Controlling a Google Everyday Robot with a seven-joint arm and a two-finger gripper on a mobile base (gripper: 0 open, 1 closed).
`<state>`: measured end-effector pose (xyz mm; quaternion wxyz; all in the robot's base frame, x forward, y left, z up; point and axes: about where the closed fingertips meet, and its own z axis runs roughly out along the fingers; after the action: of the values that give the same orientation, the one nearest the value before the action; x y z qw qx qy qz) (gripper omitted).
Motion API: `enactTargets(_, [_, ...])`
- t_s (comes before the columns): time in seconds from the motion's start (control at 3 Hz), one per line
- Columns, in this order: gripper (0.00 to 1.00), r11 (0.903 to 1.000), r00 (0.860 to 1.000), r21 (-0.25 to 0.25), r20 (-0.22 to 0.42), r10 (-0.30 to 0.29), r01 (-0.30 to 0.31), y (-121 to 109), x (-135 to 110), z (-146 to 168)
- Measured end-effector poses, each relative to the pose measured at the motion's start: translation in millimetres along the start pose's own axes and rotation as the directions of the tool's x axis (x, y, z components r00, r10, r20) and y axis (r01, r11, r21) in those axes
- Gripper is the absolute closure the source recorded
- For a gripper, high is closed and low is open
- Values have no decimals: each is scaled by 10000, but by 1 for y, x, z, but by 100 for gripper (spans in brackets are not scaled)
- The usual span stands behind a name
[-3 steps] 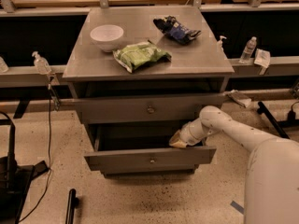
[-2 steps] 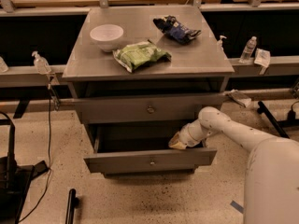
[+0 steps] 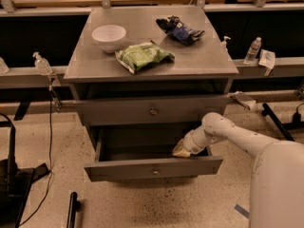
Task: Open middle drawer
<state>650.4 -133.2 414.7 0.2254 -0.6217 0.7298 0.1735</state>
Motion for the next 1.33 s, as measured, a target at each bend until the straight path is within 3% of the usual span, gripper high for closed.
enactTargets(0.33, [100,9998,9994,-194,342,-94,100,22,-5,-4])
enactTargets(0.67, [100,9998,9987,-55,481,-164,166,19,-6,-3])
enactTargets(1.33, [100,9999,9991,1,379,171,-172,-6,17,17])
